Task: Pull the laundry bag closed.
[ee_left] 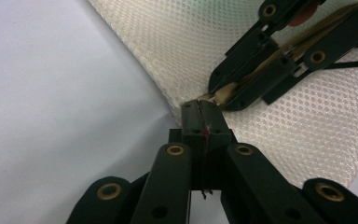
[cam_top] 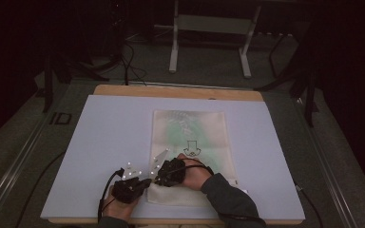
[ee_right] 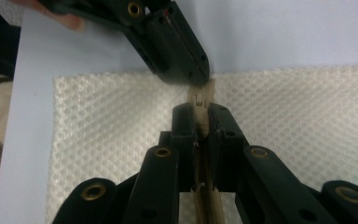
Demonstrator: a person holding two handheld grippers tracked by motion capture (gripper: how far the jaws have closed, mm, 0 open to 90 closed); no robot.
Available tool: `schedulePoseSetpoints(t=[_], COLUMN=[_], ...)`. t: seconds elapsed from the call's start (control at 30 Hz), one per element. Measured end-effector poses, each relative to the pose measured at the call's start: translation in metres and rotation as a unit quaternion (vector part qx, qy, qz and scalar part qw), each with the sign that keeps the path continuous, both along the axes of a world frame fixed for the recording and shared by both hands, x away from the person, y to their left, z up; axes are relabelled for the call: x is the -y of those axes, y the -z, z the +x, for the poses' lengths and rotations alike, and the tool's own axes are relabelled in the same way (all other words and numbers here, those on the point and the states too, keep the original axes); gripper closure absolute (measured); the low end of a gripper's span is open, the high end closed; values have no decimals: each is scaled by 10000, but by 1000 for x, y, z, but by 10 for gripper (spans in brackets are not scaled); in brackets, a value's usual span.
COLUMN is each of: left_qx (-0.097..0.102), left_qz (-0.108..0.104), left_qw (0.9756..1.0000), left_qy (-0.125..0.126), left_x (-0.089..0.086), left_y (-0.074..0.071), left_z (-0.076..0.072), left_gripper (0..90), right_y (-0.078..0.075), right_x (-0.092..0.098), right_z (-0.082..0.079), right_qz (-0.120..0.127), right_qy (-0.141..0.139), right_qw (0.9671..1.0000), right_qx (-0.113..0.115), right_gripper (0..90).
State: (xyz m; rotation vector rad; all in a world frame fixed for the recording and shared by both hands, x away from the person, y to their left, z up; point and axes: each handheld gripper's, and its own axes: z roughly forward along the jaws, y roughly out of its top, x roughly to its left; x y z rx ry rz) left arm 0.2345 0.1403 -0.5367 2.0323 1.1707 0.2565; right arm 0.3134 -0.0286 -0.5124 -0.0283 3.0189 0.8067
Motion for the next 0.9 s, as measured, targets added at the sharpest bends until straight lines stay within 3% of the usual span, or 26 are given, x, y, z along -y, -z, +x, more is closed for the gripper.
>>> schedulePoseSetpoints(t=[0.2, 0.3, 0.4, 0.5, 0.67, 0.9], left_qx=[45, 36, -19, 83, 242, 186], left_qz=[-25, -157, -297, -489, -379, -309], left_qw=[10000, 9995, 9991, 9981, 9981, 9987], left_qy=[40, 257, 309, 374, 410, 366], left_x=[-1, -6, -9, -9, -3, -3], left_y=[1, 1, 1, 0, -2, 2], left_z=[0, 3, 5, 11, 15, 21], left_gripper=[899, 896, 892, 882, 838, 886], right_y=[1, 1, 0, 1, 1, 1], right_x=[10, 9, 8, 8, 9, 8], right_z=[0, -1, -1, 0, 0, 0], right_qz=[41, 8, -22, -17, 19, 16], right_qy=[97, 72, 55, 47, 52, 77], right_qw=[9999, 10000, 10000, 10000, 10000, 9999], right_qx=[-77, -38, -24, -27, -47, -65], right_gripper=[822, 822, 821, 821, 821, 820])
